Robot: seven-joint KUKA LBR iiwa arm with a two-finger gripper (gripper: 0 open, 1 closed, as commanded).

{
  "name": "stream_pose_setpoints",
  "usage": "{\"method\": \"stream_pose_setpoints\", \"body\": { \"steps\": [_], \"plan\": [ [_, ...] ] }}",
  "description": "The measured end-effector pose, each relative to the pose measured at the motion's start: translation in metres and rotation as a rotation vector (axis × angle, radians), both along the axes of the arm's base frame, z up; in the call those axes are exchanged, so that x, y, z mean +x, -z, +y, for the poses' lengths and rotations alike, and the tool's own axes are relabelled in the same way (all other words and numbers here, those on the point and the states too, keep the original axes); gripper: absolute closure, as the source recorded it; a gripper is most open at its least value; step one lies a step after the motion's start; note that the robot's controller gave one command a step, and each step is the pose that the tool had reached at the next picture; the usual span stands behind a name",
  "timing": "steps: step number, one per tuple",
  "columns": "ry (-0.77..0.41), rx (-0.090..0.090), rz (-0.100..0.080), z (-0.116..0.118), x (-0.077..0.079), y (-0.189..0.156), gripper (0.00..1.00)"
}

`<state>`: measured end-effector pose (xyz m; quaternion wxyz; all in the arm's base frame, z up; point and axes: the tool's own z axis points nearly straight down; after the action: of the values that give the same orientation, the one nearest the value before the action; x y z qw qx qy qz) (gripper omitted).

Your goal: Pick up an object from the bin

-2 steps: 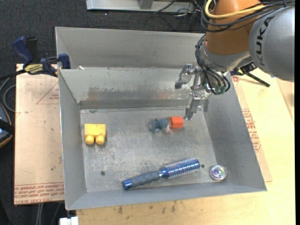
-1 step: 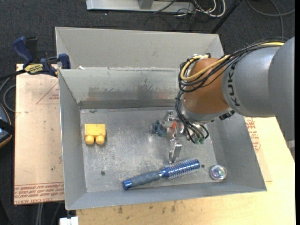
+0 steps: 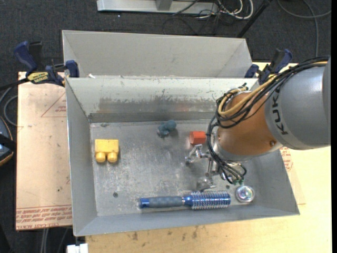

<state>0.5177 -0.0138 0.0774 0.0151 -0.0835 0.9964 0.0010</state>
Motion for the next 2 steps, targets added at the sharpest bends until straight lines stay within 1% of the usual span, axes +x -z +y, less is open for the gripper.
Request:
{"method": "stream_pose_setpoints", "body": {
  "steps": [1,2],
  "plan": [
    [-0.331,-0.008,0.023,0.029,-0.037,-0.070,0.00],
    [-0.431,-0.011,0.012,0.016,-0.030,0.003,0.00]
  ]
}}
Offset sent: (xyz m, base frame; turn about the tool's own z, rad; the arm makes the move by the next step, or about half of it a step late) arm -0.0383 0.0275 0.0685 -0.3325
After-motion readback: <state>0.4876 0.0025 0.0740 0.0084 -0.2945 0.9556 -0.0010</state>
